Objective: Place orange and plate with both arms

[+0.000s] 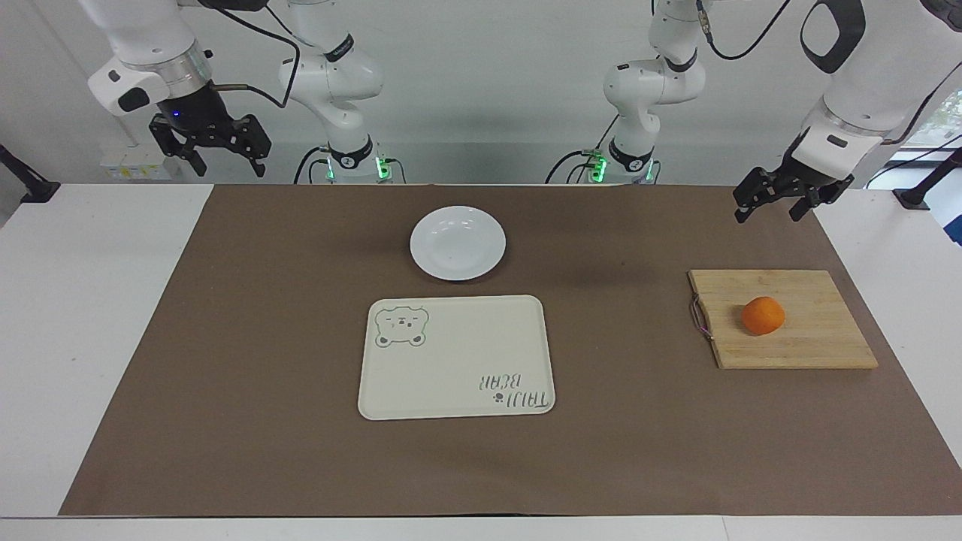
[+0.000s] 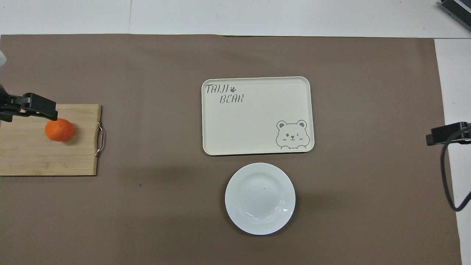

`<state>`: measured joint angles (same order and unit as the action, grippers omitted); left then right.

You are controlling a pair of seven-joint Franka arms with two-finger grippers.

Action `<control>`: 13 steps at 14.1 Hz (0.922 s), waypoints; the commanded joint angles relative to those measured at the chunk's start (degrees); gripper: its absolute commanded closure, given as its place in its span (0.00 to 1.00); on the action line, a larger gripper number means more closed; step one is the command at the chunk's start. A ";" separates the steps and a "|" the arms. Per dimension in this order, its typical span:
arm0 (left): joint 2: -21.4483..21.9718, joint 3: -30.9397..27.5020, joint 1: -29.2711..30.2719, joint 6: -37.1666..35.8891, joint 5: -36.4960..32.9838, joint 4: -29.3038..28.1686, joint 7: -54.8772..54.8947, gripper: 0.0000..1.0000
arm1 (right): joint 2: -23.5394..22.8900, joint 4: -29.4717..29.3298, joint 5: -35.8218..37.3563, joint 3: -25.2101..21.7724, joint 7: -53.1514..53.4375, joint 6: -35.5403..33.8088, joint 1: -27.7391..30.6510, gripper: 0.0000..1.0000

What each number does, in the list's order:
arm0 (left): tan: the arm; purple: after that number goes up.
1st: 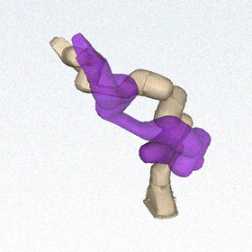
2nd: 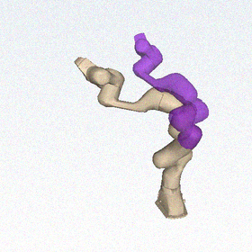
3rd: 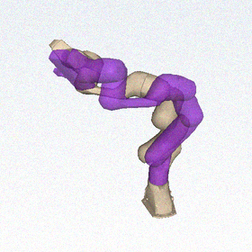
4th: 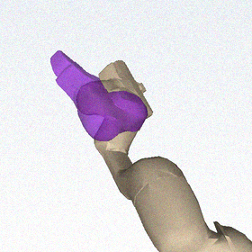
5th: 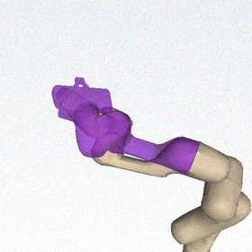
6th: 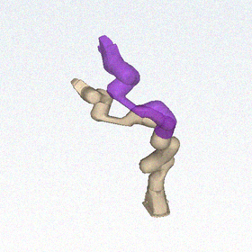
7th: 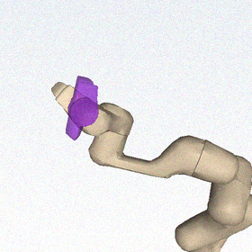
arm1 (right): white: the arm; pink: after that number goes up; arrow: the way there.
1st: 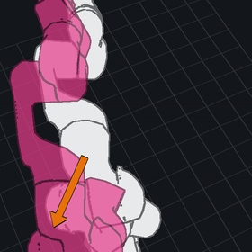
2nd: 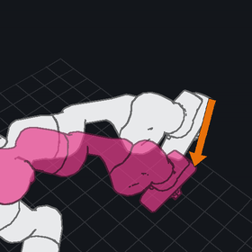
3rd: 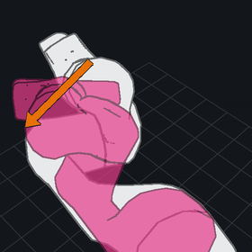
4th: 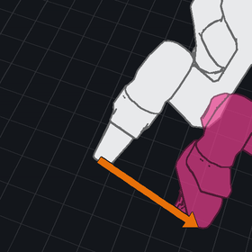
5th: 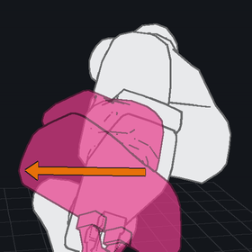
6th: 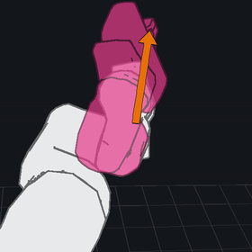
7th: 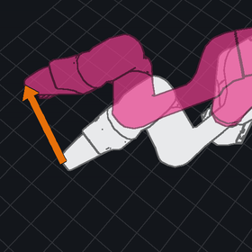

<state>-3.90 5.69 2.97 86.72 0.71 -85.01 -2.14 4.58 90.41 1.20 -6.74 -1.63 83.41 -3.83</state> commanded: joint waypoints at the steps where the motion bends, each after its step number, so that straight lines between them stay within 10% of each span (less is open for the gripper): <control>1: -0.05 0.11 0.20 0.21 0.61 0.11 1.09 0.00 | -0.01 -0.49 -0.85 0.32 0.22 -0.45 0.58 0.00; 13: -0.31 0.11 6.52 10.66 0.34 -9.55 14.17 0.00 | -0.01 -0.49 -0.85 0.32 0.22 -0.45 0.58 0.00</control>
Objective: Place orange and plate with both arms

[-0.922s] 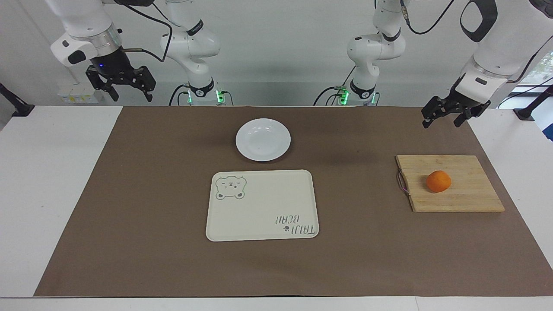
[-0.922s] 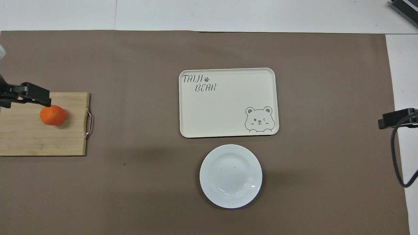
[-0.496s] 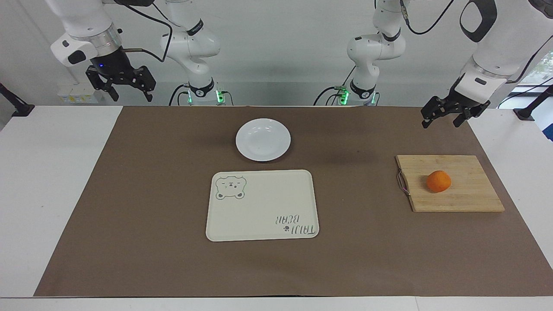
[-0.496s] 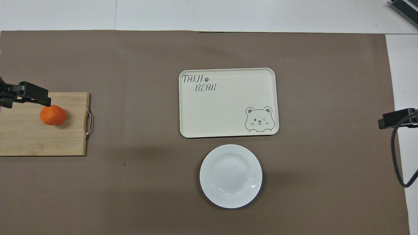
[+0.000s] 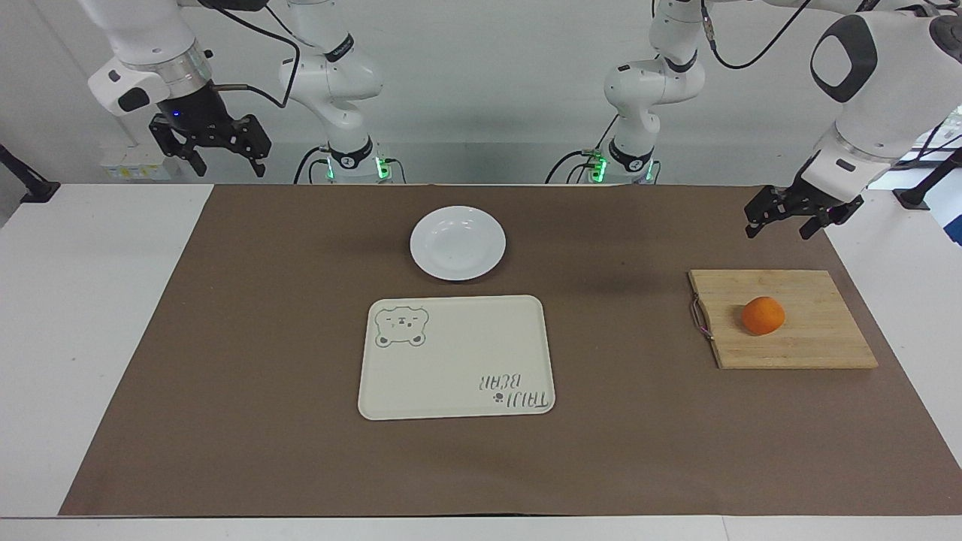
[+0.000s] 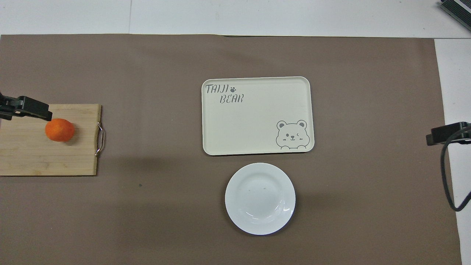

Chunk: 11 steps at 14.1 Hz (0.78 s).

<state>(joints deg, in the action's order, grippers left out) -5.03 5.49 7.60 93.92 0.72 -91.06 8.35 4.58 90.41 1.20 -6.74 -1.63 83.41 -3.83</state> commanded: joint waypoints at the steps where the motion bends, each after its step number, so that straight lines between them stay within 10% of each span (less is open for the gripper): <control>1: 0.47 0.31 2.58 4.42 0.33 -4.29 4.99 0.00 | -0.01 -0.49 -0.85 0.32 0.13 -0.45 0.58 0.00; 11: -6.56 0.31 7.68 16.37 0.33 -10.35 14.31 0.00 | -0.01 -0.49 -0.85 0.32 0.22 -0.45 0.58 0.00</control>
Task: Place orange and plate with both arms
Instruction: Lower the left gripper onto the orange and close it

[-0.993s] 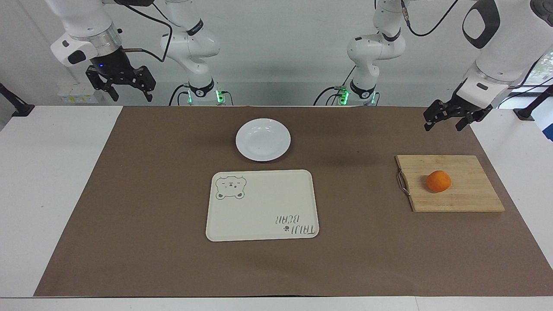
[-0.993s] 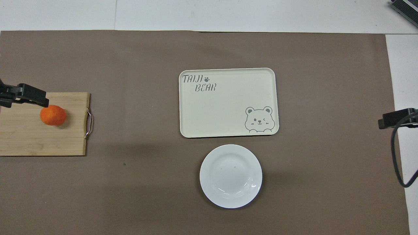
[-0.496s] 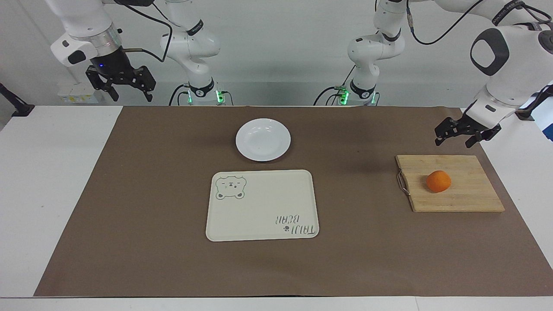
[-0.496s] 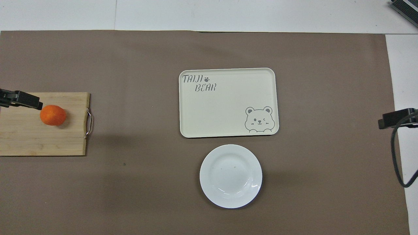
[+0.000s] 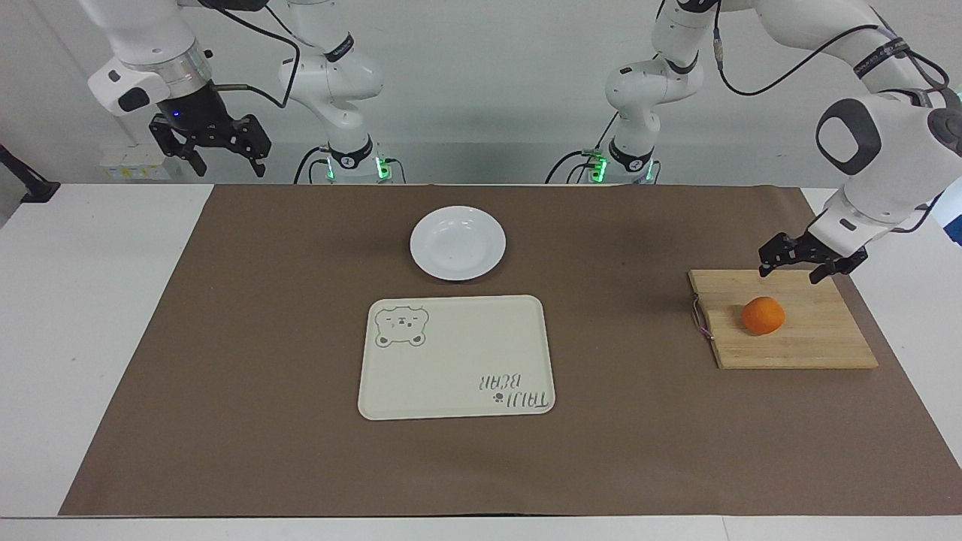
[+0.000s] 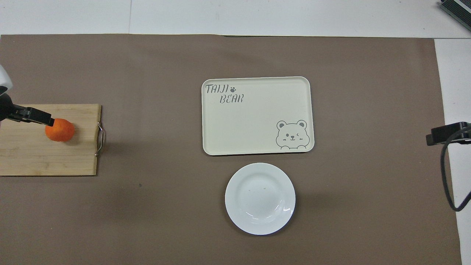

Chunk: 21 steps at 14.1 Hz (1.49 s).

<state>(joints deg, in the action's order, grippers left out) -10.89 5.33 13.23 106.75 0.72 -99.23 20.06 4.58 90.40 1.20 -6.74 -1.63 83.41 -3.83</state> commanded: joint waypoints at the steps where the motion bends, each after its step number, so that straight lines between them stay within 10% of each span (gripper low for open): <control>1: -0.89 0.47 2.33 5.81 0.33 -3.41 2.97 0.00 | -0.01 -0.49 -0.85 0.32 0.22 -0.45 0.58 0.00; 14: -5.11 0.47 3.30 21.57 0.33 -13.35 4.11 0.00 | -0.01 -0.49 -0.85 0.32 0.22 -0.45 0.58 0.00; 15: -5.11 0.47 3.47 21.66 0.33 -14.14 4.98 0.07 | -0.01 -0.49 -0.85 0.32 0.22 -0.45 0.58 0.00; 17: -5.11 0.47 3.47 22.19 0.33 -14.41 6.05 0.96 | -0.01 -0.49 -0.85 0.32 0.22 -0.45 0.58 0.00; 21: -5.55 0.47 2.95 19.39 0.77 -10.55 5.44 1.00 | -0.01 -0.49 -0.85 0.32 0.22 -0.45 0.58 0.00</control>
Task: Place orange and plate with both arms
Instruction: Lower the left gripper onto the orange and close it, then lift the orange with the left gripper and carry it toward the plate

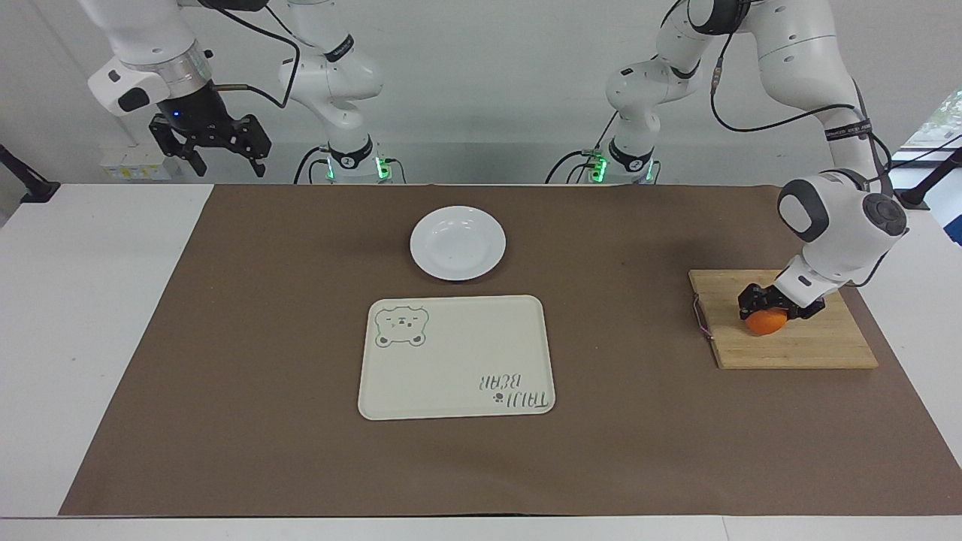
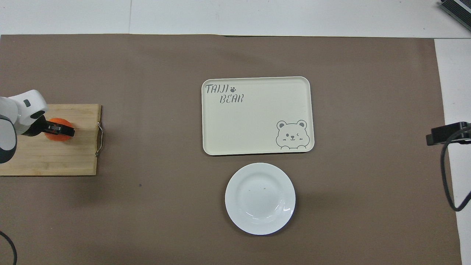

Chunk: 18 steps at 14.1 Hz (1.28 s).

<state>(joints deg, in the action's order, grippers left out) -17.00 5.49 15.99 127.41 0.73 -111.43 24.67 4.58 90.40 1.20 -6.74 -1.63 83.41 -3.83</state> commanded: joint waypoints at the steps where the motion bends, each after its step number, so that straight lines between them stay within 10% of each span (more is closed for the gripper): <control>1: 0.56 0.31 -0.08 -3.20 0.77 3.13 0.64 1.00 | -0.01 -0.49 -0.85 0.32 0.22 -0.45 0.58 0.00; 18: 8.29 1.10 -14.48 -35.83 -2.31 22.66 -30.37 1.00 | -0.01 -0.49 -0.85 0.32 0.22 -0.45 0.58 0.00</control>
<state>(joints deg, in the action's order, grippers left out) -9.88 7.36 5.05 93.35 -0.57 -89.05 -2.42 4.58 90.40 1.20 -6.74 -1.63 83.41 -3.83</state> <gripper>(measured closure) 0.225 0.000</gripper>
